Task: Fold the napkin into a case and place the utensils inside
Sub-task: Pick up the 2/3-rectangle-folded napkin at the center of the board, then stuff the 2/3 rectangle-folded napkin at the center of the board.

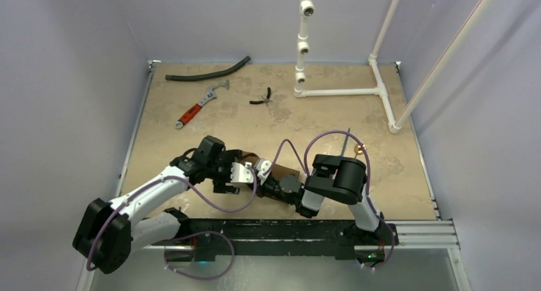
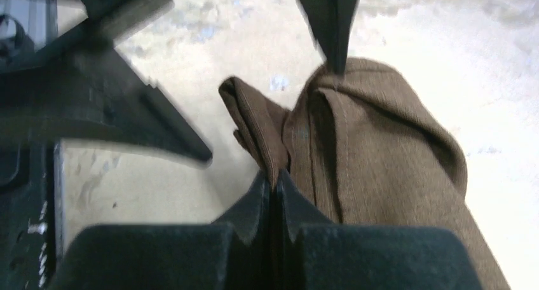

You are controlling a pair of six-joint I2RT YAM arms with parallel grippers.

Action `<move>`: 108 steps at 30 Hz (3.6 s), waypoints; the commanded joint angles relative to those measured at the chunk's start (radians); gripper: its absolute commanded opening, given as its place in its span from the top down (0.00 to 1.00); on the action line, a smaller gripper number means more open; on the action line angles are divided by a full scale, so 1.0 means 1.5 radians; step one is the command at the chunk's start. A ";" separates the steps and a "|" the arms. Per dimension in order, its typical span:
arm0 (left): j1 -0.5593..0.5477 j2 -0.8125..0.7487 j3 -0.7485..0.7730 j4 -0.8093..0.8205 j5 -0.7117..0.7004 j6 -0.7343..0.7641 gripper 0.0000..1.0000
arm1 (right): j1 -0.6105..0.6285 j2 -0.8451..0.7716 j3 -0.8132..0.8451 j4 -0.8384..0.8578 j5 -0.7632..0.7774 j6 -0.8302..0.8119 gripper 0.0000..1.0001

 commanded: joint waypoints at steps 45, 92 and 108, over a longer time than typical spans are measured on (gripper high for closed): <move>0.027 0.161 0.073 0.241 -0.010 -0.134 0.52 | -0.031 -0.010 -0.037 0.317 -0.047 0.147 1.00; 0.003 0.075 -0.062 0.346 -0.022 -0.159 1.00 | -0.141 -0.129 -0.052 0.151 -0.111 0.475 1.00; 0.001 0.058 -0.065 0.334 -0.013 -0.167 1.00 | -0.172 -0.140 0.096 -0.363 -0.179 0.487 1.00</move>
